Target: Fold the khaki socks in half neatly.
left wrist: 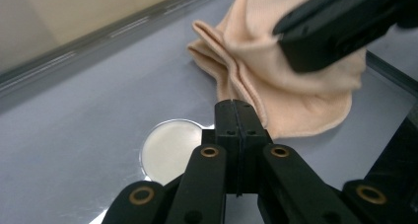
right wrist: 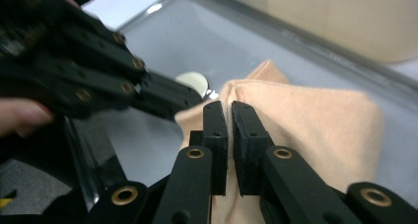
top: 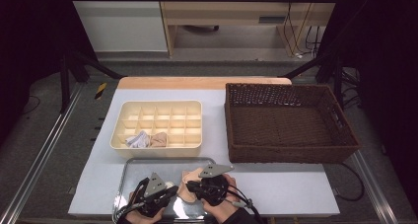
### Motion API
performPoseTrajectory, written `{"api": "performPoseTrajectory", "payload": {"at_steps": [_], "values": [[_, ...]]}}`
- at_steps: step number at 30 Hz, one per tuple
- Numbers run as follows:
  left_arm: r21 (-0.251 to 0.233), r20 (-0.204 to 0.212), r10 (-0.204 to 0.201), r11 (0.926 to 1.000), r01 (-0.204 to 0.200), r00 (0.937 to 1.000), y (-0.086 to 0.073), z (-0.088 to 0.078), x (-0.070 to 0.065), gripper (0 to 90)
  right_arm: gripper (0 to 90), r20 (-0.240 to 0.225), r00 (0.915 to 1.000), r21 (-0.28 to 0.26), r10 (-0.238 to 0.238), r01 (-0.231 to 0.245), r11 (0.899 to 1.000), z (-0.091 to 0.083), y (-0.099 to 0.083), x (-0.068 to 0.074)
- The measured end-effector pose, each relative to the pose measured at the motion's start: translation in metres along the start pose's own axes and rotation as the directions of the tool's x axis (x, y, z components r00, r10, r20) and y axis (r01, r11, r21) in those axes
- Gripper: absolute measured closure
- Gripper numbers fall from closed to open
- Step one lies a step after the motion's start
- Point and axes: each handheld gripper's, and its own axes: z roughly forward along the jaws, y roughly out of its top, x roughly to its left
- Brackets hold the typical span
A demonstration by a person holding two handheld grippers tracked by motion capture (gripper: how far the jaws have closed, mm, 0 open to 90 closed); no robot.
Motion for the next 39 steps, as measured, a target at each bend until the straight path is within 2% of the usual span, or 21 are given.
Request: {"api": "performPoseTrajectory", "payload": {"at_steps": [4, 7, 10, 12, 14, 16, 19, 22, 26, 29, 33, 36, 39], "values": [[-0.013, -0.007, -0.011, 0.9998, 0.011, 0.9999, 0.000, -0.003, 0.004, 89.3, 84.1, 0.012, 0.9998, 0.017, -0.014, 0.014, 1.000, 0.009, -0.006, 0.001], [-0.019, -0.007, -0.017, 0.9997, 0.017, 0.9998, 0.000, -0.005, 0.005, 89.3, 76.7, -0.002, 0.9999, 0.020, -0.013, 0.013, 1.000, 0.009, -0.005, 0.003], [-0.024, -0.009, -0.019, 0.9995, 0.019, 0.9998, 0.000, -0.006, 0.006, 89.2, 70.5, -0.023, 0.9995, -0.010, -0.021, 0.020, 1.000, 0.000, -0.001, 0.003], [-0.027, -0.010, -0.024, 0.9994, 0.023, 0.9997, 0.000, -0.006, 0.007, 89.3, 70.1, -0.035, 0.9993, -0.053, -0.012, 0.010, 0.999, -0.010, 0.002, 0.002], [-0.030, -0.014, -0.028, 0.9992, 0.028, 0.9995, 0.000, -0.007, 0.008, 89.3, 72.2, -0.028, 0.9996, -0.088, -0.003, 0.000, 0.996, -0.020, 0.004, -0.002], [-0.033, -0.014, -0.034, 0.9989, 0.033, 0.9993, 0.001, -0.007, 0.010, 89.2, 79.9, -0.013, 0.9999, -0.097, 0.005, -0.007, 0.995, -0.025, 0.004, -0.007], [-0.043, -0.016, -0.040, 0.9983, 0.039, 0.9991, 0.001, -0.008, 0.011, 89.3, 89.0, 0.021, 0.9998, -0.049, 0.007, -0.006, 0.999, -0.022, -0.002, -0.013], [-0.053, -0.015, -0.047, 0.9975, 0.046, 0.9988, 0.003, -0.009, 0.012, 89.3, 90.0, 0.048, 0.9988, 0.001, -0.008, 0.008, 1.000, -0.012, -0.010, -0.016], [-0.073, -0.011, -0.044, 0.9964, 0.044, 0.9990, 0.007, -0.012, 0.013, 89.3, 90.0, 0.050, 0.9987, 0.008, -0.012, 0.012, 1.000, -0.008, -0.012, -0.015], [-0.089, -0.009, -0.039, 0.9953, 0.038, 0.9992, 0.013, -0.014, 0.013, 89.3, 89.0, 0.041, 0.9990, -0.026, -0.015, 0.017, 1.000, -0.019, -0.008, -0.016], [-0.115, -0.005, -0.024, 0.9931, 0.024, 0.9997, 0.025, -0.018, 0.009, 89.3, 86.7, 0.085, 0.9963, -0.084, -0.007, 0.014, 0.996, -0.042, -0.003, -0.024], [-0.114, 0.007, 0.005, 0.9935, -0.004, 1.0000, 0.038, -0.014, 0.000, 89.3, 82.9, 0.119, 0.9928, -0.102, 0.015, -0.002, 0.995, -0.054, -0.007, -0.033], [-0.111, 0.022, 0.038, 0.9932, -0.035, 0.9991, 0.051, -0.006, -0.013, 89.3, 80.1, 0.129, 0.9910, -0.106, 0.035, -0.021, 0.994, -0.059, -0.014, -0.038]]}}
